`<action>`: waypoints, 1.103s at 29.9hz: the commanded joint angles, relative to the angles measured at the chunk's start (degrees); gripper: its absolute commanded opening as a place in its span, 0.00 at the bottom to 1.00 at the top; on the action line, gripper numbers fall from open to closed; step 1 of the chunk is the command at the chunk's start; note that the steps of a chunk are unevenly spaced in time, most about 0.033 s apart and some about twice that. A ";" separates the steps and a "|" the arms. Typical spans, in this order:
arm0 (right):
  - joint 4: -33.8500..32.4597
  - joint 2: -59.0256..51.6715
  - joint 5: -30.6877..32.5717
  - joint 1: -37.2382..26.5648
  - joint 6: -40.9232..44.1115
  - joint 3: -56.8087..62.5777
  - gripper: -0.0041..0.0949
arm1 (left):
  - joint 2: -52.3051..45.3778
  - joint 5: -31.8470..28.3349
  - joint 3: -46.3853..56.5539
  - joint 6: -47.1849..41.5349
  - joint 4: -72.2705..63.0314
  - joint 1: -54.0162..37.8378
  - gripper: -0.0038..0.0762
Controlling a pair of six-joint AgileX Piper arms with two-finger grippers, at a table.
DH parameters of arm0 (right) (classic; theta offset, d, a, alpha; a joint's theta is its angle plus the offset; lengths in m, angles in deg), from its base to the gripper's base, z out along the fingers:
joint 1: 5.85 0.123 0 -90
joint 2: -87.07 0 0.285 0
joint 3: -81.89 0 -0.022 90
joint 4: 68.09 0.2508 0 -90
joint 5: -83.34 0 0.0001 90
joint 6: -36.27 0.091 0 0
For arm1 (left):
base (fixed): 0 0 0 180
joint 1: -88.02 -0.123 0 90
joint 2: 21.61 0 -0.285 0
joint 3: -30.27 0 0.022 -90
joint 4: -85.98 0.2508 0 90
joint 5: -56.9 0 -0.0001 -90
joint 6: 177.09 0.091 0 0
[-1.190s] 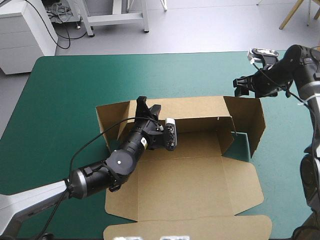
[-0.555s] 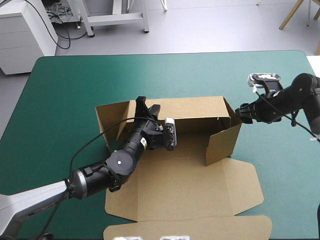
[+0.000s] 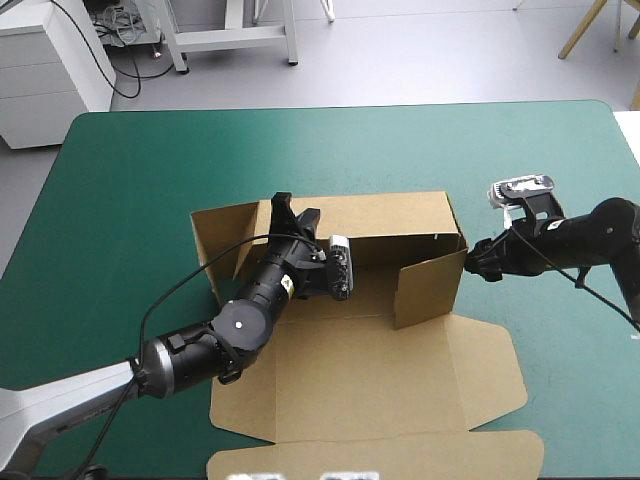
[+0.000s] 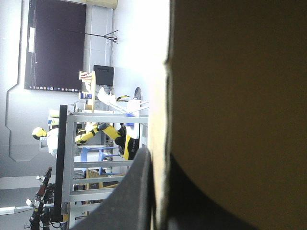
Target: Fold the box
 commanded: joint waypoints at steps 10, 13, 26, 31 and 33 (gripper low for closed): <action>6.37 -1.86 2.05 -0.04 -5.49 -1.24 0.70 | -1.80 2.18 -1.23 -1.03 4.52 0.31 0.04; 8.20 -1.86 2.70 -0.04 -7.02 -0.78 0.70 | -1.80 2.18 -1.23 -1.03 4.52 0.31 0.04; 10.90 -1.86 -8.88 7.78 -14.29 7.21 0.70 | -1.80 1.76 -1.23 -1.03 4.52 0.31 0.04; 10.68 -1.86 -15.07 11.15 -14.79 7.70 0.70 | -1.80 1.76 -1.23 -1.03 4.52 0.31 0.04; 11.26 -1.86 -16.10 11.47 -15.56 7.70 0.70 | -1.80 1.68 -1.23 -1.03 4.25 0.31 0.04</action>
